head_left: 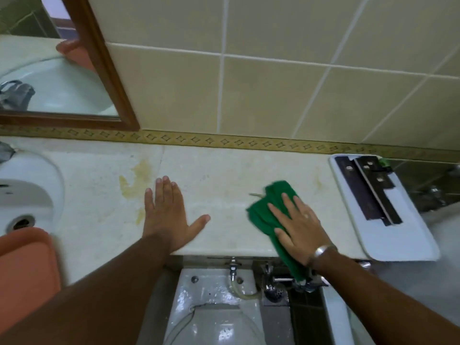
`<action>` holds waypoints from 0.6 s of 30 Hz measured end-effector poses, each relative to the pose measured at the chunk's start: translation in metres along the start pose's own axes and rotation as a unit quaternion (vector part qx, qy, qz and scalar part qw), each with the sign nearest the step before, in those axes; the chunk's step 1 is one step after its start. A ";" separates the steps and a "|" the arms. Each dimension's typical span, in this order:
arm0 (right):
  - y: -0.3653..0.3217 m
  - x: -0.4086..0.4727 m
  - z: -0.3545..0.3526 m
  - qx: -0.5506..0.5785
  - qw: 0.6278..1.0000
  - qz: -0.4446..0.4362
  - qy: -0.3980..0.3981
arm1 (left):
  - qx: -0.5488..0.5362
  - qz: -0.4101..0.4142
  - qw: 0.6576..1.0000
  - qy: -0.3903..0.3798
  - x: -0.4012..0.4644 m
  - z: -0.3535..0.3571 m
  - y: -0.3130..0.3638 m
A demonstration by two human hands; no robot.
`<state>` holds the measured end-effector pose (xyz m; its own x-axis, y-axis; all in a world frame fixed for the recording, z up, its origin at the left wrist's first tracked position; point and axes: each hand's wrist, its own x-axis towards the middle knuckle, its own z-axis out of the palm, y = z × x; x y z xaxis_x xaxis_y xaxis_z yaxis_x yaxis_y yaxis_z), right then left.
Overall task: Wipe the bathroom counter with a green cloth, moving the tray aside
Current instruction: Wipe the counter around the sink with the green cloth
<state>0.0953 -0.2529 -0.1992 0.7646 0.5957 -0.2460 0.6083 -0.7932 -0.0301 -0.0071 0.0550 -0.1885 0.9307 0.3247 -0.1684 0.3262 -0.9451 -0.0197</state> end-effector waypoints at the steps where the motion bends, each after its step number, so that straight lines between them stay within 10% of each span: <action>1: 0.017 -0.025 0.004 0.010 0.998 0.061 0.001 | 0.013 0.042 0.999 0.004 -0.005 -0.002 0.009; 4: 0.023 -0.078 0.007 0.007 0.983 0.185 -0.016 | 0.005 0.154 0.988 0.024 -0.007 -0.016 0.052; 18: 0.078 0.003 -0.028 0.074 0.972 0.217 0.056 | -0.056 0.151 0.986 0.042 0.040 -0.007 0.120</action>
<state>0.1507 -0.3095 -0.1748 0.9658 0.2036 -0.1603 0.1915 -0.9775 -0.0879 0.0704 -0.0450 -0.1911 0.9971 0.0345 -0.0680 0.0430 -0.9908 0.1287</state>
